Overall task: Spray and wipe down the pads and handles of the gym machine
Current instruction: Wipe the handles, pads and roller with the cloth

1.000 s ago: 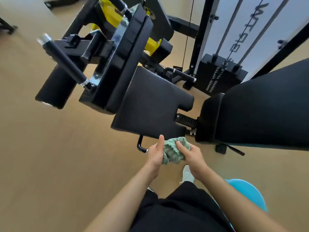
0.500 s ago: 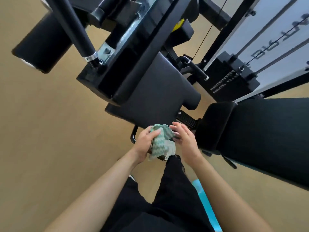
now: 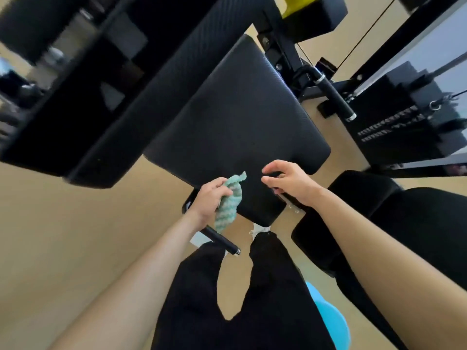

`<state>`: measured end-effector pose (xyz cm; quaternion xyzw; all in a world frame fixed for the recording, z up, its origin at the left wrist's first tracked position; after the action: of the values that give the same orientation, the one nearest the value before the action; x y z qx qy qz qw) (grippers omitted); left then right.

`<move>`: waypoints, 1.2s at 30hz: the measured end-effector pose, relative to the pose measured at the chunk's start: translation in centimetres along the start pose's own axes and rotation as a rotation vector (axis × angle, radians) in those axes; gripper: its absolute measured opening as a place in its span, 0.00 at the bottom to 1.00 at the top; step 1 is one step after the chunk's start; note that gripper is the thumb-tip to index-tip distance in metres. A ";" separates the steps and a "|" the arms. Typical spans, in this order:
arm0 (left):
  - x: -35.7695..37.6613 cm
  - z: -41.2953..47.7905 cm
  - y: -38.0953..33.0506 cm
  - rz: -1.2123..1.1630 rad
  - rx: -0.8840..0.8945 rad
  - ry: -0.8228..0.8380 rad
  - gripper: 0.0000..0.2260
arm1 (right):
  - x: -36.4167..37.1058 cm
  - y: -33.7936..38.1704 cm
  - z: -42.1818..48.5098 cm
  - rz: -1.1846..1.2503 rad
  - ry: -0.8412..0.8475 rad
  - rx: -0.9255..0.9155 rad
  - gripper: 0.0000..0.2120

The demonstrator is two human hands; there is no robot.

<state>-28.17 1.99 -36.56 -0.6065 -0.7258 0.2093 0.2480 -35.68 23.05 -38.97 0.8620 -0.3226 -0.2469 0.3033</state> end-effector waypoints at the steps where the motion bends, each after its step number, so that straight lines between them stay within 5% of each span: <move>1: 0.5 0.8 0.0 0.025 -0.011 0.050 0.09 | 0.3 0.0 0.9 0.011 0.068 -0.019 0.19; 3: 1.4 2.0 -0.3 0.057 -0.029 0.148 0.10 | 1.6 0.2 2.4 0.029 0.233 -0.031 0.31; 7: 1.1 4.0 -1.5 0.061 0.006 0.187 0.16 | 2.8 -0.5 4.5 -0.064 0.265 -0.016 0.09; 10: 0.1 5.0 -3.0 0.234 0.161 0.094 0.17 | 0.8 -1.4 5.5 -0.137 0.137 0.002 0.04; 16: -1.1 9.3 -5.9 0.518 0.352 -0.283 0.10 | -4.5 0.5 9.3 -0.143 -0.291 -0.031 0.08; 19: -2.8 9.8 -6.8 0.565 0.420 -0.644 0.18 | -4.0 1.7 10.6 0.018 -0.521 -0.142 0.25; 21: -2.5 8.5 -7.6 0.704 0.646 -0.818 0.19 | -2.3 2.2 10.2 0.013 -0.675 -0.238 0.25; 25: 1.1 8.9 -5.1 1.074 0.977 -0.439 0.16 | 3.7 1.6 10.9 -0.246 -0.698 -0.364 0.19; 30: 0.2 12.7 -1.7 1.392 0.706 -0.294 0.25 | 6.7 -0.7 13.9 -0.641 -0.503 -0.310 0.30; 36: 4.4 15.8 -2.7 1.762 0.769 -0.190 0.28 | 2.8 -5.2 14.7 -0.767 -0.581 -0.134 0.33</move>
<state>-40.58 5.77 -46.94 -0.7912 0.0909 0.5920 0.1238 -40.88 18.86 -53.37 0.7927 -0.0363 -0.5915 0.1425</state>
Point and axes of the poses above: each hand's wrist, its own z-axis towards the middle knuckle, its own x-axis out of the palm, y = z × x, the point moved 6 cm from there along z, towards the middle knuckle, and after that the axes turned 11 degrees about -z, right-handed, at the moved point
